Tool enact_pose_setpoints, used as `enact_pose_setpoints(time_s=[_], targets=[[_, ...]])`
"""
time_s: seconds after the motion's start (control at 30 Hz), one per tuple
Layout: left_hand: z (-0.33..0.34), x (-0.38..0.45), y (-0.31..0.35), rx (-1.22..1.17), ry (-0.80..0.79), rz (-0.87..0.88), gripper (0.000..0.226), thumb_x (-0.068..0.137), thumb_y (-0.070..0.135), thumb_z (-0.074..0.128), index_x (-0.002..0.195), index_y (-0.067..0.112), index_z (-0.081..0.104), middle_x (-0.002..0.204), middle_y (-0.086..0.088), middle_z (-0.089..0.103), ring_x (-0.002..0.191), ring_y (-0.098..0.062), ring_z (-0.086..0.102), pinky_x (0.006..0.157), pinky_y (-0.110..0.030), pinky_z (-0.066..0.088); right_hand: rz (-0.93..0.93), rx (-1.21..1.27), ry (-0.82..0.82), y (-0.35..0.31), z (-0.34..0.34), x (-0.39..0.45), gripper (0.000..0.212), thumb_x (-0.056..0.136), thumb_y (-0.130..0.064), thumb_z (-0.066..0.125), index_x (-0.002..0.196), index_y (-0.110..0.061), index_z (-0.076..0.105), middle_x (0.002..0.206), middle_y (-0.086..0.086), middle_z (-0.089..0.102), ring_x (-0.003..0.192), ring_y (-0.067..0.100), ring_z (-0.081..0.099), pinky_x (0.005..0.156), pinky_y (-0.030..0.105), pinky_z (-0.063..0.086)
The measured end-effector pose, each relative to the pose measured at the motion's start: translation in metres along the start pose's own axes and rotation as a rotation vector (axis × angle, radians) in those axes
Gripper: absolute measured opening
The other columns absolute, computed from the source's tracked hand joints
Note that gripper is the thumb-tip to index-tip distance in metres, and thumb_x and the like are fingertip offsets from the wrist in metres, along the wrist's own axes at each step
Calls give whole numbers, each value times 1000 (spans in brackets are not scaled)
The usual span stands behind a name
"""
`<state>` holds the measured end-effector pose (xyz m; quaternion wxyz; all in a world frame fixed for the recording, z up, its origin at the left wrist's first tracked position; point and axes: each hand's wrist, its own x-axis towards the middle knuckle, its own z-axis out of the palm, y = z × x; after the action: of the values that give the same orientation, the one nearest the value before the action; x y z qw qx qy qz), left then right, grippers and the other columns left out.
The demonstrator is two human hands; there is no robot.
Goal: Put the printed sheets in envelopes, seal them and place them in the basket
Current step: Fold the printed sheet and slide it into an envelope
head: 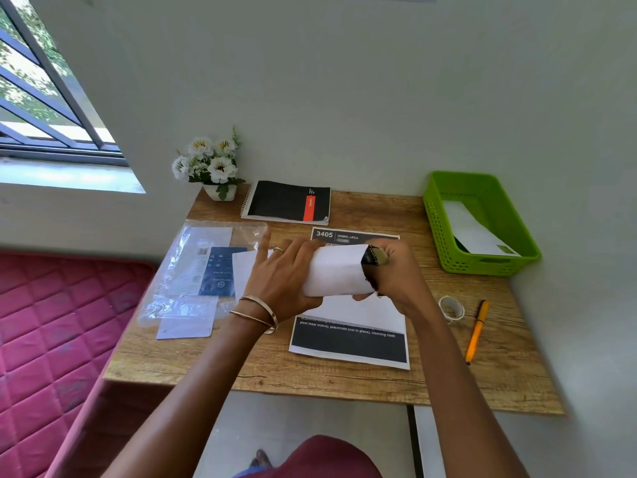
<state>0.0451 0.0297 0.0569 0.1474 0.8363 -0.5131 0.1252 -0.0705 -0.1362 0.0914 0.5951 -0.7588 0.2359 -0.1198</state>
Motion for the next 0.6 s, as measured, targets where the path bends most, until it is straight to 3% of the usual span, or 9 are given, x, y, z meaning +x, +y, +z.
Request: enact_pose_setpoints(time_s=[0.13,0.23,0.3,0.37,0.47,0.6], targets=[[-6,-3,-16,-28,0,-79,79,58,45,78,124,15,46,117,-9,59,108,-31,56,105,-62,29,91,242,-132,3,-12,-1,30,82,-23,70,104,-2,65,92,20,71,75,38,71,60,41,60],[-13,-6,-38,-8,-27,-177,81,57,45,77,126,16,44,119,-9,58,108,-33,54,104,-57,31,147,210,104,26,-26,3,30,85,-30,68,98,-4,66,89,15,72,74,28,69,67,39,57],[-18,-6,-49,-18,-47,-244,83,56,44,77,127,16,44,120,-9,56,108,-33,52,102,-54,34,155,66,316,50,-29,5,12,84,-21,71,84,-10,67,83,11,70,73,23,65,66,36,55],[-19,-7,-56,-56,-64,-284,85,55,41,79,128,16,43,121,-9,54,108,-31,51,98,-52,38,177,-96,404,72,-29,7,8,80,-12,74,80,-13,66,84,7,69,82,26,66,73,38,54],[-16,-7,-59,-99,-91,-297,88,55,40,81,130,16,40,124,-9,52,111,-29,49,98,-53,39,174,-379,256,90,-25,10,37,75,-16,79,109,-8,65,112,12,65,103,25,58,90,39,48],[-10,-7,-55,-125,-126,-292,89,56,39,83,129,13,39,125,-11,50,113,-31,48,101,-53,36,137,-881,-30,98,-16,13,76,74,-43,76,139,-24,43,145,0,41,132,26,29,98,40,28]])
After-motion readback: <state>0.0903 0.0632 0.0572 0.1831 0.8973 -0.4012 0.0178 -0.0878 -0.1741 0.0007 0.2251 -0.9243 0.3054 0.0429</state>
